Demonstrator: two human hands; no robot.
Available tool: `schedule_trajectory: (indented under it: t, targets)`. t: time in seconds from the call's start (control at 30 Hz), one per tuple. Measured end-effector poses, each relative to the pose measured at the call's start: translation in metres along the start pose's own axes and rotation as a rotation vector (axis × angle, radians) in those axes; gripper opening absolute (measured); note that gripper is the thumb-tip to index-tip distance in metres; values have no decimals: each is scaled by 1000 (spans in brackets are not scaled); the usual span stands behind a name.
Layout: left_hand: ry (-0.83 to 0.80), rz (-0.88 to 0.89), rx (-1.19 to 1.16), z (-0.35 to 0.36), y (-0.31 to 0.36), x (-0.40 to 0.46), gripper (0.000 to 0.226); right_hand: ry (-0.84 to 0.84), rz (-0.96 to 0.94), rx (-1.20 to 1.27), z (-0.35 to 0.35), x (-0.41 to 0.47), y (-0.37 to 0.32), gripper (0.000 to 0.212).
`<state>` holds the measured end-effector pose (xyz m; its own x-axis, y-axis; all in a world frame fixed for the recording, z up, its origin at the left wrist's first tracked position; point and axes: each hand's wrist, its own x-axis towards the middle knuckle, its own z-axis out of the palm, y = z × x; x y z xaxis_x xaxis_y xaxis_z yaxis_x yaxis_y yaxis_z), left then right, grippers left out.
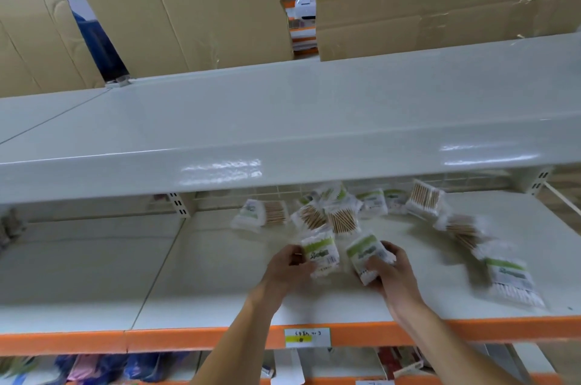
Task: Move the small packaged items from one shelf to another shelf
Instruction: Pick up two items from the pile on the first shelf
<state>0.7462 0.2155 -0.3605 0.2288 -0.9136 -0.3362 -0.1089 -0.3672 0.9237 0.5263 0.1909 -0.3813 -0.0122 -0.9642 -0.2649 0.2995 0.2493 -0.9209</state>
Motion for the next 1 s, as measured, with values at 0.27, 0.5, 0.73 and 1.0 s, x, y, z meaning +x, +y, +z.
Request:
schedule_trajectory:
  t: [0.27, 0.5, 0.73, 1.0]
  targets:
    - [72, 3, 83, 11, 7, -10, 27, -30, 55, -9, -2, 3, -5, 18]
    - [207, -23, -47, -2, 9, -35, 27, -235, 29, -194, 17, -10, -11, 27]
    - [374, -1, -58, -47, 8, -75, 26, -425, -33, -547, 51, -15, -30, 27]
    - [453, -51, -43, -127, 11, -119, 36, -603, -47, -663, 115, -23, -27, 30]
